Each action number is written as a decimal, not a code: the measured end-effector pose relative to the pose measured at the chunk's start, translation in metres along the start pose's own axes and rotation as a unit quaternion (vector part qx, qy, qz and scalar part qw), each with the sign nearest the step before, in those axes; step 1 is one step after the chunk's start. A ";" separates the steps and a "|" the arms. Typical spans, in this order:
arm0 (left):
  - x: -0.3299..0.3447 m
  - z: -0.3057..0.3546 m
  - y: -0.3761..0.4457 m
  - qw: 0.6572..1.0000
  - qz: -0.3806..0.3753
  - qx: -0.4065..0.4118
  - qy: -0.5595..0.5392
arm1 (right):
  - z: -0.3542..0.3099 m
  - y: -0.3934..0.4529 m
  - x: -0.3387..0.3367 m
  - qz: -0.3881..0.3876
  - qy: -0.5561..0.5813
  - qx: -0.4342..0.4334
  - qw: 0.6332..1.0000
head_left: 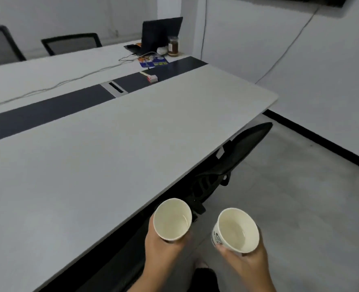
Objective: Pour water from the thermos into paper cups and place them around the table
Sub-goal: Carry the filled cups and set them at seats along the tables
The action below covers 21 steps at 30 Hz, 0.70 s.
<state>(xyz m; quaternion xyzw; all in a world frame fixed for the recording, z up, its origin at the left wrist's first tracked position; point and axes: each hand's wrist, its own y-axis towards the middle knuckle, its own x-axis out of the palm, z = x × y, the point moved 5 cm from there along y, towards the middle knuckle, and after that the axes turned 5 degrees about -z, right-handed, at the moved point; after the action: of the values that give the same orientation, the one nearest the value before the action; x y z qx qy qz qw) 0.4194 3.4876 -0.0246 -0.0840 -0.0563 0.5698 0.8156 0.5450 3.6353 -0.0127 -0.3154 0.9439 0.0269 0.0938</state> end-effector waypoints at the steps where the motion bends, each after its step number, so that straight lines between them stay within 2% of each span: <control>1: 0.002 -0.002 0.012 1.000 0.028 0.000 -0.005 | -0.002 0.022 0.010 -0.036 0.007 -0.002 0.999; 7: -0.016 0.006 0.061 0.975 0.217 -0.033 -0.042 | -0.017 0.133 0.077 -0.217 -0.014 -0.056 0.975; 11: -0.060 0.011 0.093 0.944 0.326 -0.048 -0.006 | -0.019 0.184 0.143 -0.310 -0.043 -0.069 0.947; 17: -0.169 0.016 0.156 0.898 0.436 -0.040 0.045 | -0.036 0.219 0.249 -0.332 -0.064 -0.077 0.938; 21: -0.248 0.009 0.200 0.875 0.480 -0.035 0.048 | -0.037 0.232 0.316 -0.333 -0.058 -0.072 0.938</control>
<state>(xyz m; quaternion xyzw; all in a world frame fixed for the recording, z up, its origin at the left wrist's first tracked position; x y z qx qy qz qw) 0.1483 3.3231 -0.0556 -0.1569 0.0105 0.8840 0.4403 0.1525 3.6302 -0.0398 -0.6153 0.7735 0.0807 0.1290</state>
